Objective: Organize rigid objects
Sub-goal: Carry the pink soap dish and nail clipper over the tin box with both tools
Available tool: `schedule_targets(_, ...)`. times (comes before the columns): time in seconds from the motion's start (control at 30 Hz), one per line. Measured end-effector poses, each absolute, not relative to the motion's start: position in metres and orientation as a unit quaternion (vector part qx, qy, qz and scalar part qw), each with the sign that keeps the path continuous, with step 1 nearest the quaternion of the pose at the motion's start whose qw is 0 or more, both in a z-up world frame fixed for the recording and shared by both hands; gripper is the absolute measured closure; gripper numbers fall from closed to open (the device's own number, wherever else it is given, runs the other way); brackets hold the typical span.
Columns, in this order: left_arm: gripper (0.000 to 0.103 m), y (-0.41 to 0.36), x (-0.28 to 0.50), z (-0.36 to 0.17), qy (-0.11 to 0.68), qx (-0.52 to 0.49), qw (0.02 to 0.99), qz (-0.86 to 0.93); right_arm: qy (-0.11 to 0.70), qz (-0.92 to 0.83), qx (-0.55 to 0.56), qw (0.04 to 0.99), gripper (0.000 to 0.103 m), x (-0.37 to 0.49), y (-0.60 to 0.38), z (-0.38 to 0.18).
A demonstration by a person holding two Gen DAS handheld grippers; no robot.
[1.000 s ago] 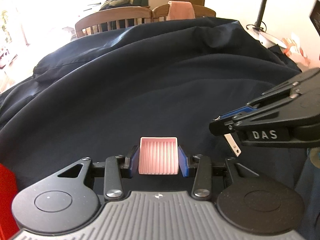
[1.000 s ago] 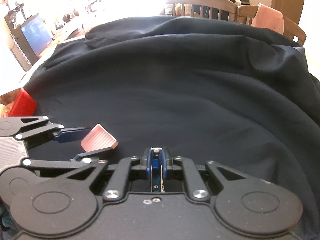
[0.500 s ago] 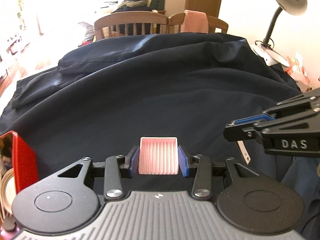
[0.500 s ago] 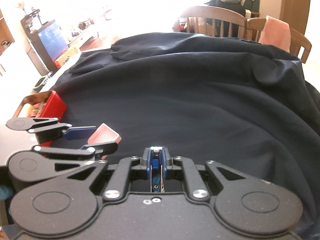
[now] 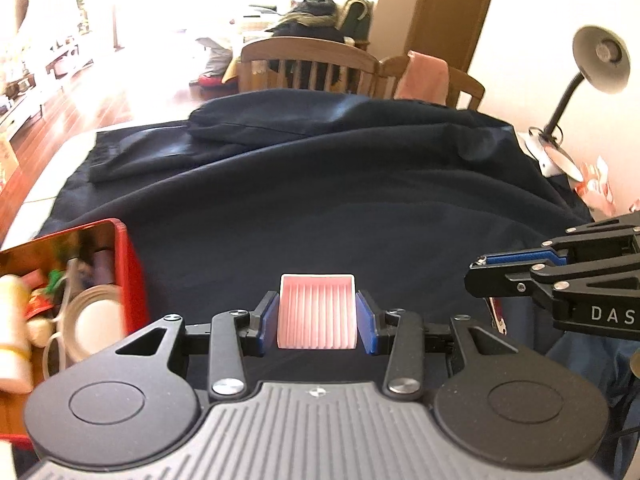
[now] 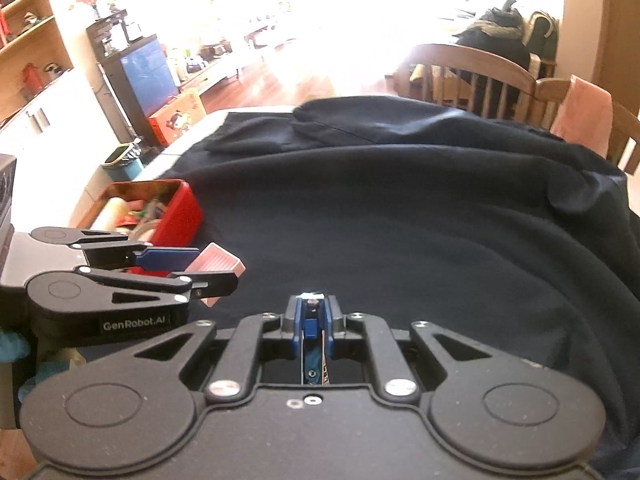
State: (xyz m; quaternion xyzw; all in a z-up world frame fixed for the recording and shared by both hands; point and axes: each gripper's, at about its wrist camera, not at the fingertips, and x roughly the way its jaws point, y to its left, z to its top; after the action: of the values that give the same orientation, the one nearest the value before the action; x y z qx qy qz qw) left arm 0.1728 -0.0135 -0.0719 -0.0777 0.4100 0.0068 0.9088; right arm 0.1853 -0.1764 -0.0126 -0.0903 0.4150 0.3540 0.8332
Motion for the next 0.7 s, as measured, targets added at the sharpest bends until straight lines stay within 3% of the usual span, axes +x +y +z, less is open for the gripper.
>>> schedule_targets(0.7, 0.063, 0.116, 0.107, -0.056, 0.405, -0.107, 0.906, 0.062, 0.400, 0.390, -0.098, 0.823, 0.093, 0.136, -0.054, -0.002)
